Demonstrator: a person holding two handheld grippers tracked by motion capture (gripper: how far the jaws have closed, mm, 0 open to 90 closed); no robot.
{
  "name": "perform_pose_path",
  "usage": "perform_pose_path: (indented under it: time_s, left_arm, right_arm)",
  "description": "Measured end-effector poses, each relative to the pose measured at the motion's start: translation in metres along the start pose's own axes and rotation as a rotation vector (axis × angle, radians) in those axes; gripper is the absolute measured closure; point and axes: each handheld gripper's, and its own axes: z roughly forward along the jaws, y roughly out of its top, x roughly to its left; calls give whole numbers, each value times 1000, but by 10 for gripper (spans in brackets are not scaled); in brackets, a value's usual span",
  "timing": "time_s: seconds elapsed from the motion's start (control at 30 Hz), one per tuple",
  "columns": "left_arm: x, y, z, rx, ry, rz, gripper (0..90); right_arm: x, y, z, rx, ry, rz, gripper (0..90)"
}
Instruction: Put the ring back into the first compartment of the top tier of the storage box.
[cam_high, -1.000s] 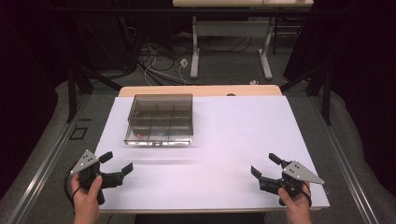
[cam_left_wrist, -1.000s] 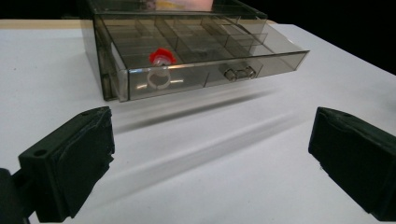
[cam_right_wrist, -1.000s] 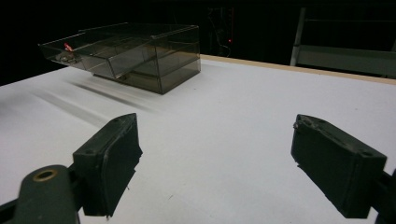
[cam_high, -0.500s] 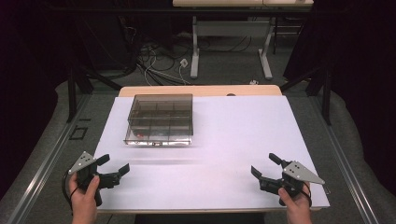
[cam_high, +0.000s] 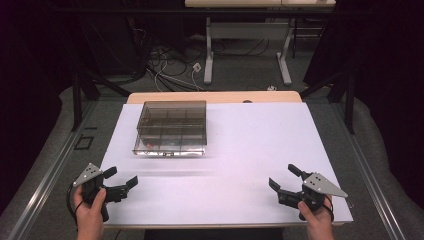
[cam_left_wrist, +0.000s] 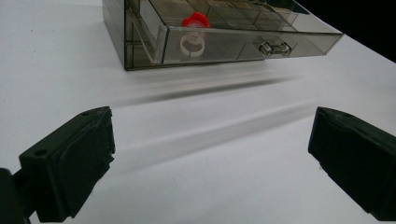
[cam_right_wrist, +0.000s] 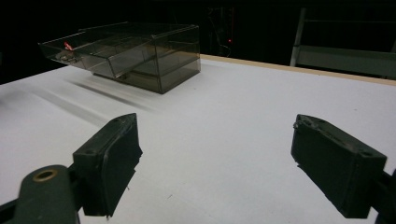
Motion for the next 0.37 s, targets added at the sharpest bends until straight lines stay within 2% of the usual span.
perform_pose_path:
  time_s: [0.37]
  left_arm:
    - [2, 0, 0, 0, 3, -4, 6]
  right_arm:
    - [0, 0, 0, 1, -1, 1, 149]
